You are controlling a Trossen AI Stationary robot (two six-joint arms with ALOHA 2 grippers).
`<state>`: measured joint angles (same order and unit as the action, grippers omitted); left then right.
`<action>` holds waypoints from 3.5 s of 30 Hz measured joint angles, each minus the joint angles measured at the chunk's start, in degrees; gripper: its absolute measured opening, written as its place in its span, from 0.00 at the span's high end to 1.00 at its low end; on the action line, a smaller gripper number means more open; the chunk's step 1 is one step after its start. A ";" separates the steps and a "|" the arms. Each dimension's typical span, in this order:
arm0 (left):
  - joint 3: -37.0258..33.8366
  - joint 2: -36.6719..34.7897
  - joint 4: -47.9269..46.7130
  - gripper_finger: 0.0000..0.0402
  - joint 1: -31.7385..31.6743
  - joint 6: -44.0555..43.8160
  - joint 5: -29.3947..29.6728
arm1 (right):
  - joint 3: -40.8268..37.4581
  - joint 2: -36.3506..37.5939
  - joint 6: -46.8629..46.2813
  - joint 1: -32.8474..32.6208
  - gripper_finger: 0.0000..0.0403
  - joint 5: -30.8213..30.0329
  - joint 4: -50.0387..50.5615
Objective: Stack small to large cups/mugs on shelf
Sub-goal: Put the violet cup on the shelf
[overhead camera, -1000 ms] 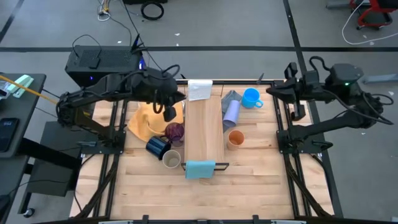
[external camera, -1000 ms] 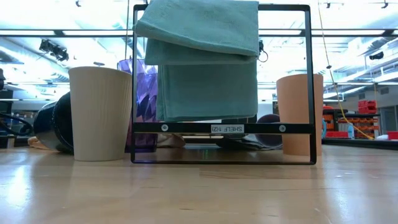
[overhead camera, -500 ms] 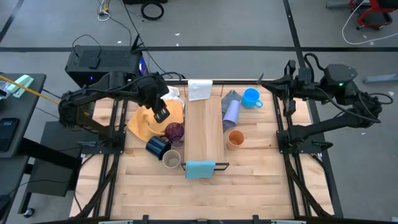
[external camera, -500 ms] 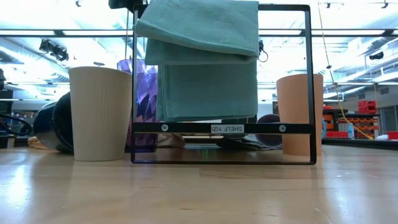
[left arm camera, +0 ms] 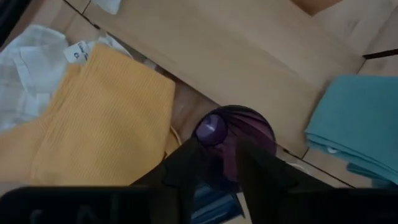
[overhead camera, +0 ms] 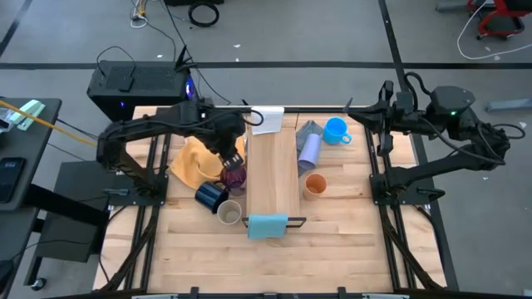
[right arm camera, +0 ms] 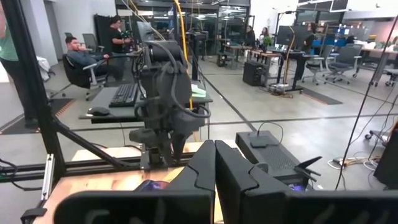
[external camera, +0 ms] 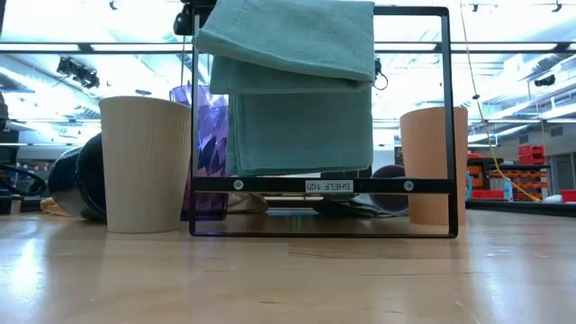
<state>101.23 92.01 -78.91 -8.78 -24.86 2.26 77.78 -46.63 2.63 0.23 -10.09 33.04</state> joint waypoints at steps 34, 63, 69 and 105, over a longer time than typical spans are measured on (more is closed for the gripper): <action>0.00 1.94 4.81 0.71 0.39 0.00 0.02 | 0.00 -2.01 -2.01 0.00 0.98 1.02 0.02; -2.33 7.69 -5.75 0.62 0.20 4.69 -1.42 | -0.02 -5.86 -2.12 -0.02 0.98 1.83 -0.07; -2.56 10.51 -6.85 0.52 -0.18 4.88 -2.23 | -0.02 -5.75 -2.46 -0.04 0.98 3.23 -0.04; -2.64 15.94 -1.72 0.36 -0.37 6.04 -3.45 | -0.02 -5.77 -3.16 -0.02 0.98 4.17 0.07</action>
<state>98.59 107.95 -80.63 -9.15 -18.82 -1.19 77.76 -52.40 -0.54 0.21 -5.91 33.10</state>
